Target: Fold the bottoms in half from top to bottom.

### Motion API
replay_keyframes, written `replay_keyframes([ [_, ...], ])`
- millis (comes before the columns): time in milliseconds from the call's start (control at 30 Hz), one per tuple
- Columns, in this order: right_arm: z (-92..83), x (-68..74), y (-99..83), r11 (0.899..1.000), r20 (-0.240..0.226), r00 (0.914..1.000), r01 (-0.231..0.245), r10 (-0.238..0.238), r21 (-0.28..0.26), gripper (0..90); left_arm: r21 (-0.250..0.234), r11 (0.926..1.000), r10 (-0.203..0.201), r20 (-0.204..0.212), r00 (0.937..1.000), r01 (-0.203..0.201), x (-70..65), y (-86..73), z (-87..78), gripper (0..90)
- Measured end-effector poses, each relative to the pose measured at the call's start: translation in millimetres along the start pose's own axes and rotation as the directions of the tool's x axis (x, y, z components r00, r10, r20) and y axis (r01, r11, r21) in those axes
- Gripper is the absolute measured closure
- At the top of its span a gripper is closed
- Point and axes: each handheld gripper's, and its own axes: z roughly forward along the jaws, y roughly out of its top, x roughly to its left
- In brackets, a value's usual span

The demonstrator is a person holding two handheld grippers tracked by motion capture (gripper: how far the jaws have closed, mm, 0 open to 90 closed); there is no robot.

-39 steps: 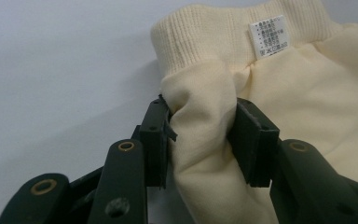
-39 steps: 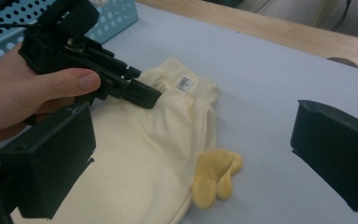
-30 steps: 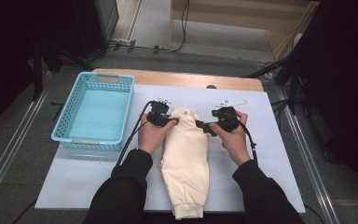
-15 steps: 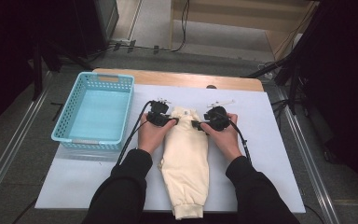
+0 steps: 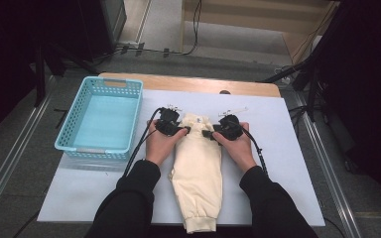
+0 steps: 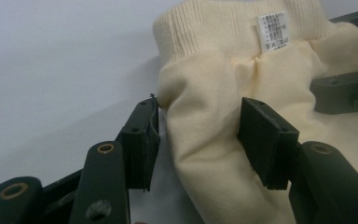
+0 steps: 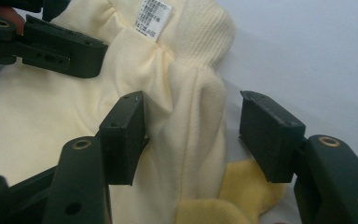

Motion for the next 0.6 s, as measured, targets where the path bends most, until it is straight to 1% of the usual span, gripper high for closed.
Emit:
replay_keyframes([
  [67, 0.7, 1.8, -0.5, 1.0, -0.013, 0.9997, 0.02, -0.02, 0.003, 42.1, -0.006, 1.0, -0.005, 0.013, 0.9999, 0.005, -0.5, -3.1, -1.1, 53.8],
  [133, 1.0, 3.7, -1.2, 1.0, -0.01, 0.9995, 0.03, -0.03, 0.005, 44.9, -0.017, 0.9998, -0.003, 0.019, 0.9998, 0.004, -1.8, -5.7, -1.2, 57.2],
  [233, 1.3, 6.2, -1.7, 1.0, -0.013, 0.9996, 0.027, -0.026, 0.005, 50.1, -0.012, 0.9998, -0.012, 0.033, 0.9994, 0.013, -2.8, -6.5, -1.5, 62.5],
  [300, 1.5, 7.5, -1.7, 0.999, -0.012, 0.9993, 0.034, -0.034, 0.009, 53.2, -0.007, 0.9998, -0.019, 0.037, 0.9991, 0.019, -2.6, -6.4, -1.8, 64.2],
  [433, 1.5, 7.5, -1.9, 1.0, -0.029, 0.9993, 0.025, -0.024, 0.014, 62.2, 0.001, 0.9996, -0.028, 0.056, 0.998, 0.028, -0.3, -6.4, -2.2, 69.8],
  [533, 1.2, 6.2, -2.0, 1.0, -0.044, 0.9988, 0.023, -0.022, 0.019, 70.2, 0.003, 0.9997, -0.023, 0.057, 0.9981, 0.023, 0.4, -6.3, -2.2, 75.8],
  [600, 1.0, 6.0, -1.9, 1.0, -0.049, 0.9987, 0.016, -0.015, 0.022, 73.7, 0.004, 0.9999, -0.014, 0.06, 0.9981, 0.013, 1.1, -6.1, -2.9, 79.1],
])
